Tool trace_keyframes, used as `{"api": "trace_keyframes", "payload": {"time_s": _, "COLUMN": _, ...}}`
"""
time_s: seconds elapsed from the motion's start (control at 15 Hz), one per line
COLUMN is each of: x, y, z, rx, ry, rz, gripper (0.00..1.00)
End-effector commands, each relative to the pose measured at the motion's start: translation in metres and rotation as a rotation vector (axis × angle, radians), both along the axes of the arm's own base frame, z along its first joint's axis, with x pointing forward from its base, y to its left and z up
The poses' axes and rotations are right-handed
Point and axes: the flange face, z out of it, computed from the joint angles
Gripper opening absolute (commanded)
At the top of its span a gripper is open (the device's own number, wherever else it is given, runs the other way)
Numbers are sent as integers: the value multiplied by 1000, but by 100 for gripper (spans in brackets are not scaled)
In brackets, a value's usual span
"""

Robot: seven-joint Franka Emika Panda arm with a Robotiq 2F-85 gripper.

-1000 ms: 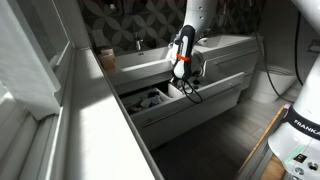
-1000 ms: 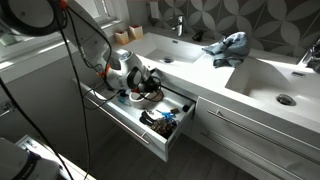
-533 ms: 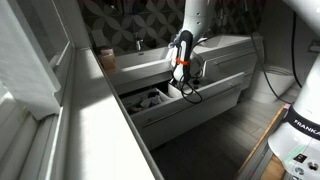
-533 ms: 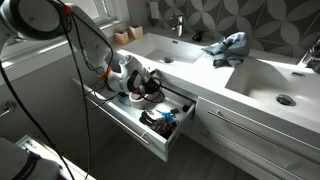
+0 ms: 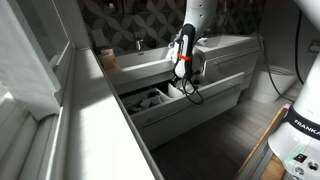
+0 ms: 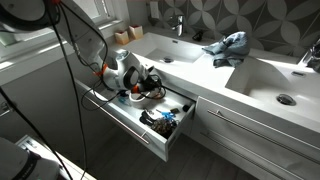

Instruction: Put the hair clip in the open drawer

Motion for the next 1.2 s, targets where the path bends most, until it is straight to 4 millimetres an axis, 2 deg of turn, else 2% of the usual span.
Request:
{"api": "trace_keyframes", "payload": {"time_s": 0.0, "x": -37, "y": 25, "z": 29, "rx": -12, "ry": 161, "rz": 23, "gripper": 100}}
{"api": "trace_keyframes", "payload": {"time_s": 0.2, "x": -53, "y": 37, "z": 56, "rx": -3, "ry": 257, "rz": -12, "gripper": 100}}
{"api": "trace_keyframes", "payload": {"time_s": 0.33, "x": -60, "y": 39, "z": 84, "rx": 13, "ry": 300, "rz": -40, "gripper": 100}}
{"api": "trace_keyframes", "payload": {"time_s": 0.47, "x": -64, "y": 32, "z": 122, "rx": 44, "ry": 334, "rz": -77, "gripper": 100}}
{"api": "trace_keyframes", "payload": {"time_s": 0.87, "x": -71, "y": -7, "z": 223, "rx": 246, "ry": 451, "rz": -248, "gripper": 100}}
{"api": "trace_keyframes", "payload": {"time_s": 1.0, "x": -76, "y": -25, "z": 248, "rx": 313, "ry": 475, "rz": -321, "gripper": 100}}
{"api": "trace_keyframes", "payload": {"time_s": 1.13, "x": -79, "y": -44, "z": 271, "rx": 398, "ry": 421, "rz": -382, "gripper": 100}}
